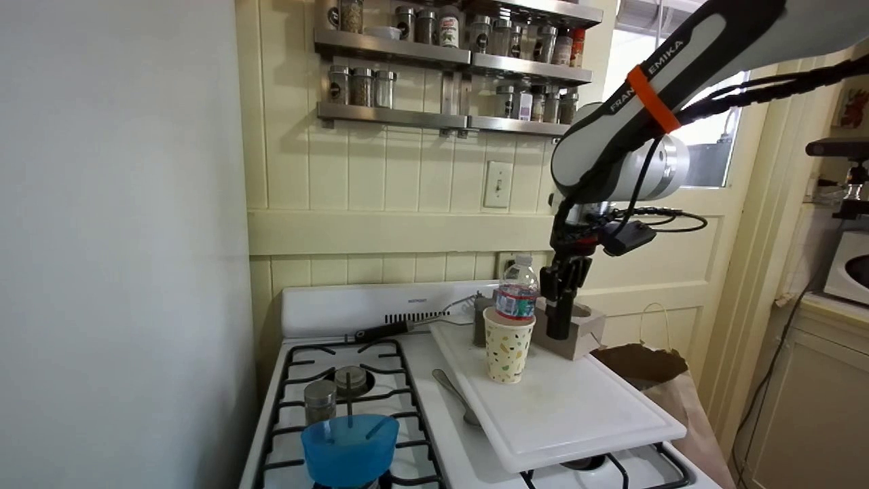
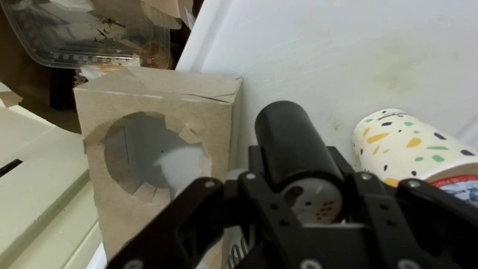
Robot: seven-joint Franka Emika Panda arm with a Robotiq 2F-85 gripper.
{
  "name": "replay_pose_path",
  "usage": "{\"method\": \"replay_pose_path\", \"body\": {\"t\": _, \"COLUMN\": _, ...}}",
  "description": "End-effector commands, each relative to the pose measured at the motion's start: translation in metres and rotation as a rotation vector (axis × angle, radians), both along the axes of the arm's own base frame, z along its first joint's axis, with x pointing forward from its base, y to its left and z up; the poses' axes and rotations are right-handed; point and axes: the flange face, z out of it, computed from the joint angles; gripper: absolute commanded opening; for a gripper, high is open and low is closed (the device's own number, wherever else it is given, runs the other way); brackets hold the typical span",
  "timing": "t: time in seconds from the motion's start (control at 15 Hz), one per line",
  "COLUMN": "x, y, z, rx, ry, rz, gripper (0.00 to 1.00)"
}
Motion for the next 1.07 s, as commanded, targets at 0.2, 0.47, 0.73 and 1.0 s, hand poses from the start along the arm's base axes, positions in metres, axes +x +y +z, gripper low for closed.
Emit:
{"method": "replay_pose_path", "body": {"t": 0.2, "x": -0.006, "y": 0.003, "z": -0.019, "rx": 0.012, "ry": 0.001, "rz": -0.036, "gripper": 0.18}}
{"method": "replay_pose_path", "body": {"t": 0.47, "x": -0.005, "y": 0.004, "z": -0.030, "rx": 0.048, "ry": -0.033, "rz": -0.052, "gripper": 0.18}}
{"method": "replay_pose_path", "body": {"t": 0.73, "x": -0.006, "y": 0.002, "z": -0.044, "rx": 0.062, "ry": -0.019, "rz": -0.081, "gripper": 0.18}}
{"method": "replay_pose_path", "body": {"t": 1.0, "x": -0.007, "y": -0.003, "z": -0.050, "rx": 0.054, "ry": -0.014, "rz": -0.079, "gripper": 0.18}}
